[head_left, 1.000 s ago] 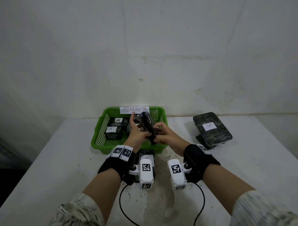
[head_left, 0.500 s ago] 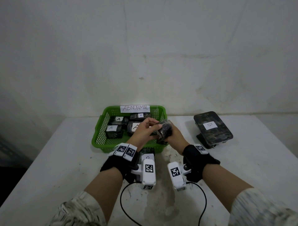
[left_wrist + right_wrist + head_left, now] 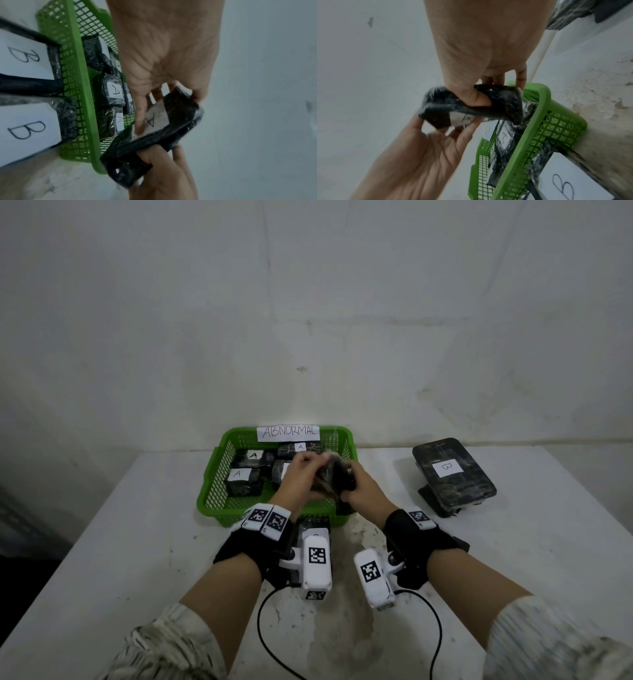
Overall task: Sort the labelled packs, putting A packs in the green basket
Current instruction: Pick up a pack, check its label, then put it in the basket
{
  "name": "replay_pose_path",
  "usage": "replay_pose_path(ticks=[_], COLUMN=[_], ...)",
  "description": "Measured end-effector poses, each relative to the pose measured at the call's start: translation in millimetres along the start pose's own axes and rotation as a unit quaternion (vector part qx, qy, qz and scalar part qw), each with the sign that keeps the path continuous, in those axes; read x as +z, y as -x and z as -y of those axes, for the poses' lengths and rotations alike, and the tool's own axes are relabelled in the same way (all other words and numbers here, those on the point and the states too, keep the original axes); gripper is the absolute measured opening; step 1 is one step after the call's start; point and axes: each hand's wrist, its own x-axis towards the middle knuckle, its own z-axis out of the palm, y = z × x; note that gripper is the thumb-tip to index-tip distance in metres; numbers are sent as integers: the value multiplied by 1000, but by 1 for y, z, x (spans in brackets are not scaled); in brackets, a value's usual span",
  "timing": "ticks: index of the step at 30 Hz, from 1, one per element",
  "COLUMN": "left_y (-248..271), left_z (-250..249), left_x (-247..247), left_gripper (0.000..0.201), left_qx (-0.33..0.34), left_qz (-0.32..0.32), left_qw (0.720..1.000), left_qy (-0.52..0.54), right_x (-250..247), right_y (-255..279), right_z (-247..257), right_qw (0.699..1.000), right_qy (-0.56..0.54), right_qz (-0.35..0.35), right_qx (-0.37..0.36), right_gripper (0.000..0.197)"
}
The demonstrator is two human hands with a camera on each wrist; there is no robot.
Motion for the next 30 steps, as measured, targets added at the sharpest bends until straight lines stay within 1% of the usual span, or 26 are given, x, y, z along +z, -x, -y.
replay_pose_path(ticks=[2, 3, 5, 6, 8, 10, 12, 14, 15, 16, 17, 19, 21, 22, 23, 24, 25, 26, 28, 30], left_y=[-11, -15, -19, -20, -16, -11, -7, -8, -11, -12, -14, -18, -21, -21, -22, -24, -27, -31, -43, -51], left_z=[3, 5, 11, 13, 14, 14, 14, 16, 19, 21, 24, 29, 32, 33, 34, 35, 37, 38, 42, 42], left_x=[-13, -20, -34, -39, -45, -50, -57, -69, -77, -85, -94, -110, -125, -131, -137, -142, -148, -154, -162, -164], left_gripper=[36, 41, 44, 44, 41, 37, 34, 38, 40, 40, 38, 36, 30, 28, 32, 38, 43, 47, 50, 50], left_qx=[-43, -65, -111, -124, -138, -132, -132, -114, -98, -86, -66, -52, -42, -41, -36, -31, -29, -35, -66, -82], left_qz=[-25, -33, -63, -78, -88, -87, -97, -126, -134, -142, -157, -219, -301, -338, -361, -376, -385, -383, -363, -364], left_qw=[996, 990, 974, 970, 969, 977, 982, 985, 979, 962, 937, 895, 853, 839, 826, 822, 824, 833, 850, 854], left_qy=[73, 123, 189, 194, 184, 146, 95, -21, -115, -217, -306, -384, -423, -425, -430, -427, -415, -399, -376, -362], right_x=[-3, -5, -7, -7, -3, 4, 13, 23, 27, 32, 38, 47, 57, 62, 68, 72, 77, 81, 88, 90], right_y=[0, 1, 3, 4, 4, 0, -4, -10, -12, -15, -18, -27, -36, -41, -45, -49, -53, -57, -66, -72], right_z=[1, 1, 1, 0, -2, -4, -5, -4, -4, -2, -2, -5, -8, -9, -11, -13, -15, -17, -22, -22], right_qw=[996, 991, 984, 982, 981, 983, 984, 976, 969, 964, 964, 979, 986, 987, 987, 986, 984, 983, 980, 977], right_qy=[-88, -128, -170, -178, -183, -169, -162, -189, -214, -229, -225, -147, -67, -40, -17, -1, 8, 16, 52, 83], right_qz=[-6, -15, -18, -8, 11, 13, -9, -35, -45, -47, -48, -53, -67, -72, -74, -73, -72, -70, -57, -39], right_qx=[29, 42, 58, 62, 66, 70, 79, 101, 115, 125, 131, 134, 135, 138, 143, 151, 160, 167, 183, 190], right_gripper=[42, 40, 36, 37, 43, 47, 44, 40, 38, 35, 33, 31, 30, 27, 25, 27, 30, 32, 32, 31])
